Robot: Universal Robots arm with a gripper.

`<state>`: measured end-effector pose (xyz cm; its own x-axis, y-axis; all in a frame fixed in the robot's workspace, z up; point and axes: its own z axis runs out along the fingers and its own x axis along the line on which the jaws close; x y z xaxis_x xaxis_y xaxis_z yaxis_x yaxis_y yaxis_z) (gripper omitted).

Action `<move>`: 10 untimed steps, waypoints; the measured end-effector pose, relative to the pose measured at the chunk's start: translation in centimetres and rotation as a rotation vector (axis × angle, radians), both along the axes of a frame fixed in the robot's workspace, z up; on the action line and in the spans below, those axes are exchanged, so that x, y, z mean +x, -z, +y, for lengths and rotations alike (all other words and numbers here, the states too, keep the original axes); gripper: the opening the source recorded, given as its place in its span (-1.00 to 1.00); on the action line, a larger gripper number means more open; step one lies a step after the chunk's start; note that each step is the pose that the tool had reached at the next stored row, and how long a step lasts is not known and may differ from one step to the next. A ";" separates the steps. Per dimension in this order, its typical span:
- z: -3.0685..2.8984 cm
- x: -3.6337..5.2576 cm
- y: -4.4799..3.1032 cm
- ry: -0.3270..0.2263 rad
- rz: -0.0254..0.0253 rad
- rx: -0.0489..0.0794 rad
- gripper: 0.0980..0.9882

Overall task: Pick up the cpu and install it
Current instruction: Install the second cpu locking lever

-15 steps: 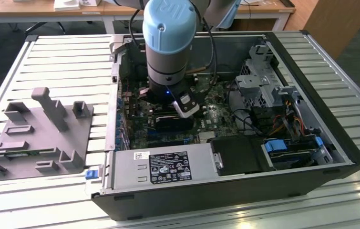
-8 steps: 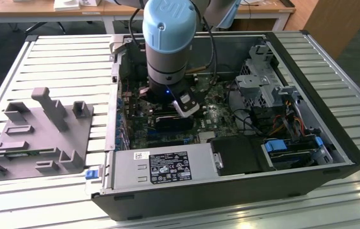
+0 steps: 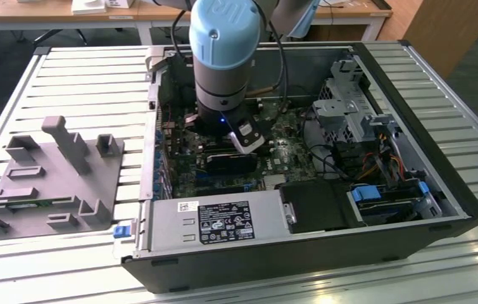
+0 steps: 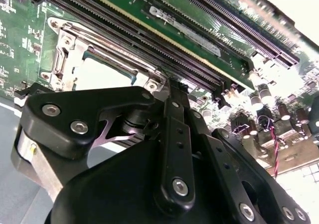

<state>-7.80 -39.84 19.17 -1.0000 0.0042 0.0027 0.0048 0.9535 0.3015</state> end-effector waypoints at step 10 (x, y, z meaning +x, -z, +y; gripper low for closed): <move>0.18 0.00 0.15 0.000 0.0001 0.004 -0.98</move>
<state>-7.80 -39.66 19.02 -1.0000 0.0041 0.0028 0.0048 0.9523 0.3050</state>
